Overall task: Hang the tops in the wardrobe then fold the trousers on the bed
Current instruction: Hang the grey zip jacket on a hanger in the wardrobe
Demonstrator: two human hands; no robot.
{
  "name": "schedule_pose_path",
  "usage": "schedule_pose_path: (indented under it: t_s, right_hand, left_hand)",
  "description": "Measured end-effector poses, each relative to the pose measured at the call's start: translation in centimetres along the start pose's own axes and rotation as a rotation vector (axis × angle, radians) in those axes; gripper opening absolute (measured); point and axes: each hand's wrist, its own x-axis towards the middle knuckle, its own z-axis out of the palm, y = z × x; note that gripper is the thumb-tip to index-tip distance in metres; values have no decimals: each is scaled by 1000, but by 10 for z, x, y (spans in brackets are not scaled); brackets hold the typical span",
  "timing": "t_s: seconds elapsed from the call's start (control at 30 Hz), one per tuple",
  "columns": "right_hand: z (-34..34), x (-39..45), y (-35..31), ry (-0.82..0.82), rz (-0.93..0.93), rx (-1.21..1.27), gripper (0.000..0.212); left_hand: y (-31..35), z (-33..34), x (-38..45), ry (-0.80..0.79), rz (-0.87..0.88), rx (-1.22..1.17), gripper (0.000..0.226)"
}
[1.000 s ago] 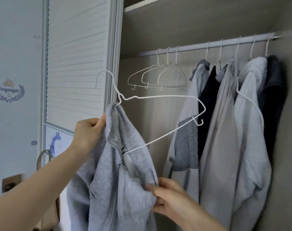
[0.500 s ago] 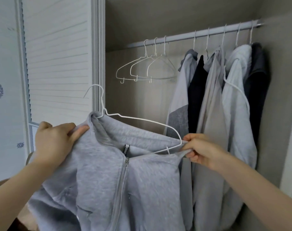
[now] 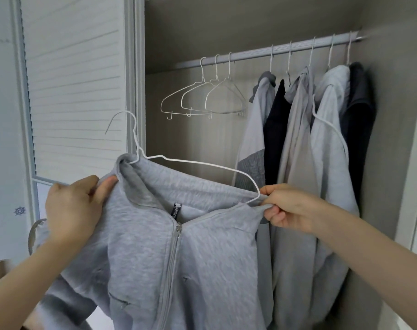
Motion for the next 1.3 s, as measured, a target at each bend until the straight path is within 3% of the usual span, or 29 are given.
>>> schedule_pose_path:
  t_s: [0.13,0.23,0.3,0.43,0.6,0.63,0.7,0.73,0.8,0.87,0.97,1.03,1.13,1.23,1.3]
  right_hand:
    - [-16,-3,-5,-17,138,255,36]
    - [-26,-8,-20,73,78,235,34]
    - [-24,-10,-33,107,-3,211,32]
    - [21,-18,-49,54,-271,71,29]
    - [46,-23,-43,-116,-450,-189,19]
    - [32,-21,-43,-38,-597,-264,20]
    - [0,-15,-43,268,-931,-588,19]
    - [-12,-12,-40,360,-980,-804,17]
    - [-24,-4,-28,305,-840,-1130,30]
    - [-27,3,-14,189,-729,-1119,31]
    - [-26,4,-23,190,-836,-981,27]
    - [-28,3,-42,259,-897,-910,34]
    - [-35,0,-88,514,-1074,-871,32]
    - [-47,2,-127,676,-1064,-1121,22]
    - [-55,5,-139,690,-1003,-1306,21]
  left_hand:
    - [-2,-7,6,53,364,102,62]
    - [0,-9,5,-3,602,120,57]
    - [12,-10,3,-49,640,87,58]
    - [62,-4,0,-185,478,12,54]
    - [73,8,8,-443,-150,-270,52]
    - [66,9,8,-421,-205,-315,50]
    - [56,8,10,-375,-254,-392,47]
    - [54,9,12,-358,-271,-428,48]
    - [52,10,19,-347,-311,-479,53]
    - [53,9,27,-348,-330,-487,57]
    - [56,11,36,-339,-296,-478,61]
    - [67,11,48,-320,-239,-486,61]
    - [86,7,79,-235,-105,-470,59]
    - [91,5,105,-237,101,-325,62]
    - [92,7,114,-282,183,-273,69]
